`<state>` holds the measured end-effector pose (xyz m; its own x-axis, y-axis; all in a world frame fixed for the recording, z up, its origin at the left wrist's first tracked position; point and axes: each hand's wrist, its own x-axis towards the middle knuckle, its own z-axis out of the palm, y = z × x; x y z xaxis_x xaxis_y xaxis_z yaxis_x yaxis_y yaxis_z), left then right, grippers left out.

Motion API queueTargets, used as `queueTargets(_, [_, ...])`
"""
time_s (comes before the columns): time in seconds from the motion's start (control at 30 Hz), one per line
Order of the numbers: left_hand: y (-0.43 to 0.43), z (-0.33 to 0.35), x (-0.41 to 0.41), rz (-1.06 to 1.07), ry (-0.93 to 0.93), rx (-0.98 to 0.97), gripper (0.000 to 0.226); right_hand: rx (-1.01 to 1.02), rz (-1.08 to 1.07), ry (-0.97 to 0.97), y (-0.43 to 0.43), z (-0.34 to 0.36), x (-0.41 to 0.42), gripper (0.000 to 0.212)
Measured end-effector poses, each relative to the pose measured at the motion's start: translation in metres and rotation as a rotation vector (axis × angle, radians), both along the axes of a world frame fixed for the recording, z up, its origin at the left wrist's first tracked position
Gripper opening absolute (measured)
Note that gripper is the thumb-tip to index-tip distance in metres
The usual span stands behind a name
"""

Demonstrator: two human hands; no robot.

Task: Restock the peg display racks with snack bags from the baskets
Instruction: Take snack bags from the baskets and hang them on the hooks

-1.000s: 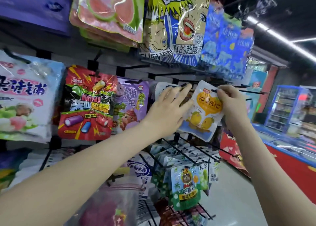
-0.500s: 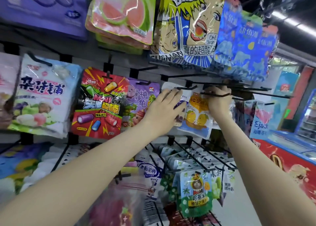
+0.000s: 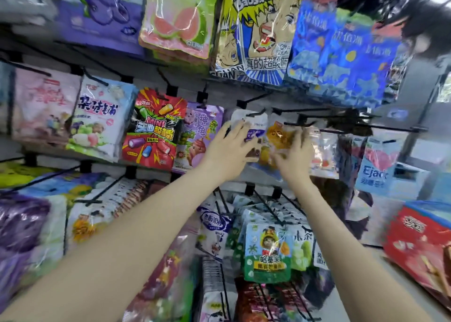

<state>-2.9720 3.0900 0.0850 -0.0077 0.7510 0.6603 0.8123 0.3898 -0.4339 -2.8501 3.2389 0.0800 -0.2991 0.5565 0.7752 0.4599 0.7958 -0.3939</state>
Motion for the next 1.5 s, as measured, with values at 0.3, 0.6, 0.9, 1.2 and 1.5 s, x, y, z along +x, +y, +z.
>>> queueTargets(0.3, [0.019,-0.006,-0.007,0.087,0.023,-0.083,0.07,-0.018,0.099,-0.046,0.021,-0.021,-0.036,0.08])
queueTargets(0.6, [0.029,-0.01,-0.017,0.092,0.064,-0.079,0.069,-0.016,0.048,-0.305,0.051,-0.016,-0.041,0.089])
queueTargets(0.9, [0.032,-0.008,-0.014,0.142,0.076,-0.089,0.062,-0.087,0.093,-0.189,0.057,-0.017,-0.06,0.09])
queueTargets(1.2, [0.033,-0.012,-0.028,0.091,0.105,-0.079,0.057,-0.17,0.119,0.012,0.059,-0.026,-0.088,0.115])
queueTargets(1.5, [0.043,-0.012,-0.036,0.078,0.036,-0.093,0.06,-0.027,-0.008,-0.18,0.068,-0.023,-0.073,0.108])
